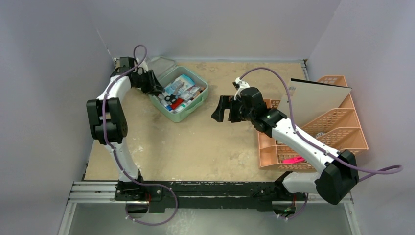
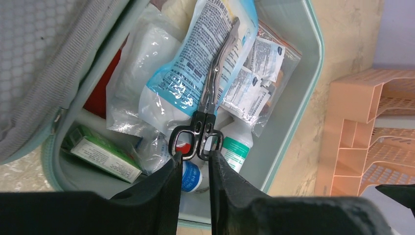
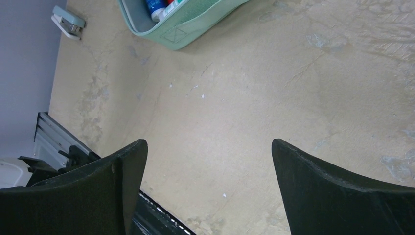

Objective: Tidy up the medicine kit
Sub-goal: Place the scissors in the medicine box.

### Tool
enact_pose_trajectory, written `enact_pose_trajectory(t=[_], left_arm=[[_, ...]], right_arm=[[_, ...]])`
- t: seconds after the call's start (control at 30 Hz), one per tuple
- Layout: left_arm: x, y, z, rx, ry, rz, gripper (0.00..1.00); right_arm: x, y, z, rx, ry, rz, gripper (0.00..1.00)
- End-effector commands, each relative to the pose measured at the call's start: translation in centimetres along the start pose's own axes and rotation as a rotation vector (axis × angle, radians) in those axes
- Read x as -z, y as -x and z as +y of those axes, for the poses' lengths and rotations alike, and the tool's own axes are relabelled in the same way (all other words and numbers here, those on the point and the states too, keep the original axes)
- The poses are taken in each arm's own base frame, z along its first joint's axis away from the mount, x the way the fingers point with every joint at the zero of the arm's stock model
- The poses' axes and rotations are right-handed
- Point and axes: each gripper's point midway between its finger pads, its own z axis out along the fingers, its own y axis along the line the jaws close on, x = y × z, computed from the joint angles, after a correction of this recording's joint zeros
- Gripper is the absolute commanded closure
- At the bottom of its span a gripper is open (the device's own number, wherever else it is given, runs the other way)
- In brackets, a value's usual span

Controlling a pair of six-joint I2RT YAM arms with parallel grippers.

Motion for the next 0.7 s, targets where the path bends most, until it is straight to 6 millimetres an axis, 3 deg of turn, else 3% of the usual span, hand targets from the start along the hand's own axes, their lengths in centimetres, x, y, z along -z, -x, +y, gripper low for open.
enact_pose_trajectory(t=[0.0, 0.3, 0.47, 0.57, 0.67], left_arm=[[1.0, 2.1, -0.4, -0.059, 0.026, -0.046, 0.75], [4.5, 3.3, -1.7, -0.096, 0.112, -0.129, 0.61], [7.0, 4.2, -0.3, -0.094, 0.275, -0.219, 0.33], [8.5, 5.0, 0.7, -0.046, 0.337, -0.285, 0.26], [9.7, 5.7, 1.9, 0.088, 0.316, -0.355, 0.26]], right_arm=[[0.5, 1.2, 1.1, 0.019, 0.04, -0.042, 0.01], [0.5, 0.6, 1.2, -0.003, 0.058, -0.033, 0.01], [0.1, 0.2, 1.2, -0.014, 0.065, -0.016, 0.01], [-0.2, -0.1, 1.1, -0.031, 0.059, -0.002, 0.01], [-0.8, 0.0, 1.1, -0.072, 0.048, 0.001, 0.01]])
